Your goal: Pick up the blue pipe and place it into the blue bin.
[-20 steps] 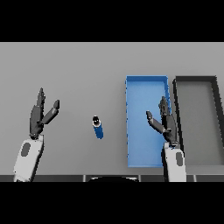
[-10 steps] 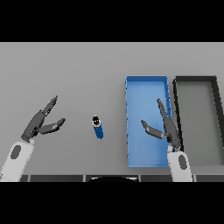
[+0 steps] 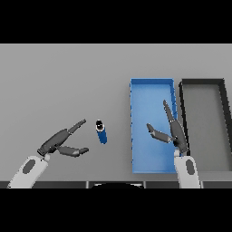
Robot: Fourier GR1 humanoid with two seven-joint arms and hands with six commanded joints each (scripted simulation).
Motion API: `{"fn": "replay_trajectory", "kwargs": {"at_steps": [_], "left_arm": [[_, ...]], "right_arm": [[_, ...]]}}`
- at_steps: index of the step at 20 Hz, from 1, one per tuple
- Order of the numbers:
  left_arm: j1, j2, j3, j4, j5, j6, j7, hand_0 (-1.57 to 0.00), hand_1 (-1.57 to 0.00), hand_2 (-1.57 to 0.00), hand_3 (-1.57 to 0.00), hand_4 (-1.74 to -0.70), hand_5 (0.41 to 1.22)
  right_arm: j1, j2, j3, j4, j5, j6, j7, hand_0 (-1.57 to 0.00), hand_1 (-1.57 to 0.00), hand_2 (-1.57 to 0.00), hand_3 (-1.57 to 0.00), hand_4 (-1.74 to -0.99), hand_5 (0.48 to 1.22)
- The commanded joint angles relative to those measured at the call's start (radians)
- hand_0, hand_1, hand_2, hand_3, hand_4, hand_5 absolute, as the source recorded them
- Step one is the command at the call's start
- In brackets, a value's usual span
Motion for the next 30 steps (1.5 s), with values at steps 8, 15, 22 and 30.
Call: {"fn": "replay_trajectory", "kwargs": {"at_steps": [8,15,22,30], "left_arm": [[-0.067,-0.161,-0.084,0.091,-0.083,0.027,-0.039,0.0,0.0,0.0,0.0,-1.15,0.486],[-0.127,-0.302,-0.088,0.258,-0.094,0.054,-0.064,0.0,0.0,0.0,0.0,-1.14,0.497],[-0.168,-0.395,-0.081,0.335,-0.069,0.053,-0.115,0.0,-0.04,-0.17,-0.11,-1.18,0.601],[-0.152,-0.457,-0.089,0.336,-0.032,0.068,-0.119,-1.1,-1.19,-1.25,-1.2,-1.59,1.078]], "right_arm": [[0.02,0.018,0.001,0.0,-0.007,-0.003,0.005,0.0,0.0,0.0,0.0,-1.209,0.556],[0.04,0.017,0.002,-0.007,-0.014,0.006,-0.023,0.0,0.0,0.0,0.0,-1.202,0.549],[0.031,0.007,-0.004,-0.004,-0.005,0.001,-0.008,0.0,0.0,0.0,0.0,-1.186,0.554],[0.029,0.001,-0.007,0.009,0.001,-0.001,-0.021,0.0,0.0,0.0,0.0,-1.179,0.561]]}}
